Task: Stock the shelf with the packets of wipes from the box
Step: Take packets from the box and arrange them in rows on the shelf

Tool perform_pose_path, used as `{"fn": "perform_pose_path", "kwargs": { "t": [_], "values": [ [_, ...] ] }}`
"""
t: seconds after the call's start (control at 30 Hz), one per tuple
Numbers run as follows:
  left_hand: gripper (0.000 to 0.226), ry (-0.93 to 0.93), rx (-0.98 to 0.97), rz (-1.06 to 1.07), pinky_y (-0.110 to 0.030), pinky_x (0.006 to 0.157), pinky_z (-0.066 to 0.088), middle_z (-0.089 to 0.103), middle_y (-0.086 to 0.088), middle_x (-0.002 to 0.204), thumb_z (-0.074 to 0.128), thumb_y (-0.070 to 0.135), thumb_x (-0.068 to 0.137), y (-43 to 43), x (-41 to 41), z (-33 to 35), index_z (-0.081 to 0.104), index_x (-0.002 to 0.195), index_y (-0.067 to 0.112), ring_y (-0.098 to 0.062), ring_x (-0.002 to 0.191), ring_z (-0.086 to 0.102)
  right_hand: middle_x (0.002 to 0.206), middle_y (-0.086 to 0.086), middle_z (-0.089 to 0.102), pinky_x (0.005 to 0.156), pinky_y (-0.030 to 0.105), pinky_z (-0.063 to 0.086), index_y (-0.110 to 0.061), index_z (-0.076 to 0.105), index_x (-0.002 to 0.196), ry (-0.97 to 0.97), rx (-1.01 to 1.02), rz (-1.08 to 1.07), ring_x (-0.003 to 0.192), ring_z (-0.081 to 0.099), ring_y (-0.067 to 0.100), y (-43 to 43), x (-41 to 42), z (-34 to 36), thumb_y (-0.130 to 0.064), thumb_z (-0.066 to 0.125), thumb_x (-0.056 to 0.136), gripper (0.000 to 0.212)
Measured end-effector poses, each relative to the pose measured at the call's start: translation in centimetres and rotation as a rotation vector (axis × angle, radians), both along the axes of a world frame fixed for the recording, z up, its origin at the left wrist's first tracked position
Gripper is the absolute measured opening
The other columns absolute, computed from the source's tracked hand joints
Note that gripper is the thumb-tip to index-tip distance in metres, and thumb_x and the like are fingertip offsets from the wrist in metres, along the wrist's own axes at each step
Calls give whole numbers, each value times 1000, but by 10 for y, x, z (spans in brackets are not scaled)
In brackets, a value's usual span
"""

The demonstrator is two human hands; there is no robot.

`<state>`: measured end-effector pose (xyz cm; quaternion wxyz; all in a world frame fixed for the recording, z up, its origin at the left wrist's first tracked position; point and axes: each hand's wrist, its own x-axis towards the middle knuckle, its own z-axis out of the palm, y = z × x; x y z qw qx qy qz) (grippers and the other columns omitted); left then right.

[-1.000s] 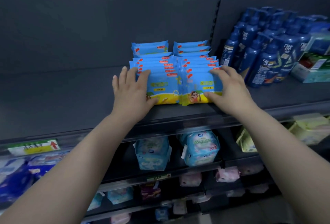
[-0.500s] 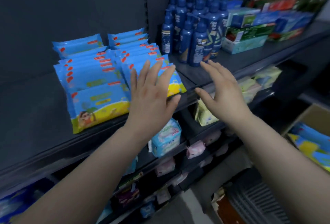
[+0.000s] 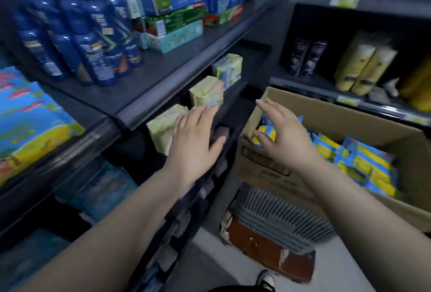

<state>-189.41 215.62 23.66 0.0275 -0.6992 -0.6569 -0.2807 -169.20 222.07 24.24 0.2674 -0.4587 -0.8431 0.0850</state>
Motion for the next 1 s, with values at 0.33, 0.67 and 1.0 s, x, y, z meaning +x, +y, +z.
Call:
{"fn": "perform_pose_path", "kwargs": {
  "t": [0.33, 0.67, 1.0],
  "values": [
    [65, -28, -163, -221, -48, 111, 27, 46, -10, 138, 59, 33, 80, 73, 136, -28, 42, 139, 11, -31, 127, 43, 147, 12, 39, 110, 34, 27, -15, 36, 143, -47, -142, -231, 136, 34, 27, 39, 159, -39, -20, 66, 85, 66],
    [62, -56, -248, -331, -45, 110, 30, 44, -7, 141, 61, 29, 88, 119, 229, -48, 37, 143, 13, -27, 131, 39, 148, 3, 37, 103, 39, 37, -26, 26, 147, -214, -347, -363, 133, 36, 28, 73, 267, -65, -28, 64, 85, 73],
    [62, -115, -339, -324, -37, 111, 29, 42, -2, 143, 59, 31, 90, 129, 245, -58, 33, 145, 17, -21, 135, 34, 134, 9, 47, 99, 42, 37, -20, 28, 146, -518, -506, -305, 124, 41, 31, 103, 272, -73, -47, 72, 75, 88]
  ]
}}
